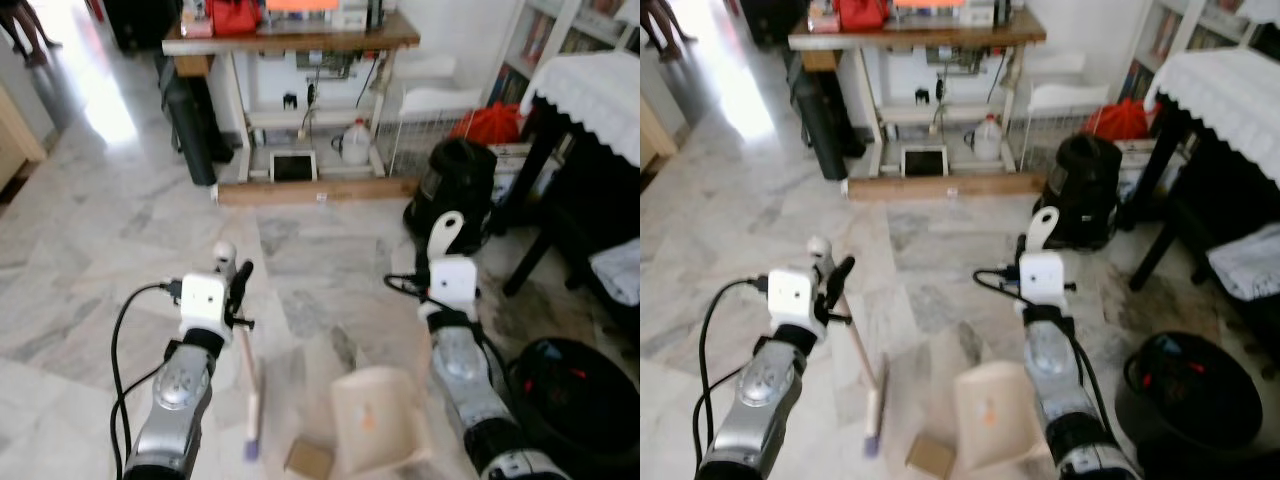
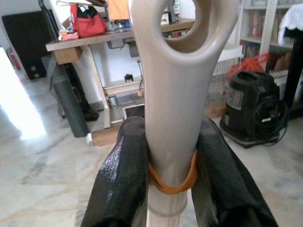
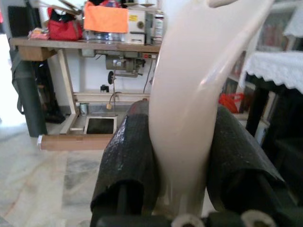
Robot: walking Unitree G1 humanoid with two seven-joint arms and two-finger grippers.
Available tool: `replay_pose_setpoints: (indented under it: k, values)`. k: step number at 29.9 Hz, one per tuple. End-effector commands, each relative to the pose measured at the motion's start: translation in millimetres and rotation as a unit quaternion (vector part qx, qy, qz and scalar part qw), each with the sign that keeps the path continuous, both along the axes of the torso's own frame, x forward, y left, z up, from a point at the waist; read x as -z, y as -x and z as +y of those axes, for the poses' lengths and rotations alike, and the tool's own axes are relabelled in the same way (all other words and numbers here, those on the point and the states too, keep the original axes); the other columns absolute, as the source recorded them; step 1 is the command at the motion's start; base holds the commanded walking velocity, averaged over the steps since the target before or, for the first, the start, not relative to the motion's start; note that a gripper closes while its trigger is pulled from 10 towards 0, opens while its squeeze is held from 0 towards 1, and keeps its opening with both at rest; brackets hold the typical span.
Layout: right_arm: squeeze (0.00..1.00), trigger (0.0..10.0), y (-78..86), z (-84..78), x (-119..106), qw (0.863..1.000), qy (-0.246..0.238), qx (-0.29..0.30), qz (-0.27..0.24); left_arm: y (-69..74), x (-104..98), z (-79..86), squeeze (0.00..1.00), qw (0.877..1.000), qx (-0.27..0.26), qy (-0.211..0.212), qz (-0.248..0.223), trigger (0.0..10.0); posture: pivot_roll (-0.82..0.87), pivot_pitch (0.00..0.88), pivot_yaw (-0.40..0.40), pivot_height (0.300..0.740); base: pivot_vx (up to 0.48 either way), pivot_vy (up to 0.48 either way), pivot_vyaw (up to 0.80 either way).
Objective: Sweep floor
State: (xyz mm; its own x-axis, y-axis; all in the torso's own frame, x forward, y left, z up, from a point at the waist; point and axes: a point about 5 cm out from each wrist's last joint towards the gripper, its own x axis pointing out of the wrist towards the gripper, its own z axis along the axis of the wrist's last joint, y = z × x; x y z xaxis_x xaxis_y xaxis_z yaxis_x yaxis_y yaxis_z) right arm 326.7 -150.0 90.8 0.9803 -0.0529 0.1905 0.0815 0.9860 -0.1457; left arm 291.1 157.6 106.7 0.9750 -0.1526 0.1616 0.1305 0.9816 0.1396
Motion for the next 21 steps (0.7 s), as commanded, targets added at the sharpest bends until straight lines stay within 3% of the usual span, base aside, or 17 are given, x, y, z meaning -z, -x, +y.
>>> replay_pose_setpoints:
  k: [1,21]
  values:
    - [0.00,10.0,-3.4,-4.1,-6,1.000,0.009,0.003,-0.011,-3.6,-5,0.1,0.00,1.000,0.006,-0.002,-0.007,10.0,0.10,0.036,0.036,0.740,0.000,0.000,0.00]
    - [0.00,10.0,7.5,-11.7,29,0.997,0.027,0.029,0.070,-1.4,0,5.5,0.00,1.000,0.023,-0.013,0.014,10.0,0.12,0.048,0.068,0.740,0.000,0.000,0.00]
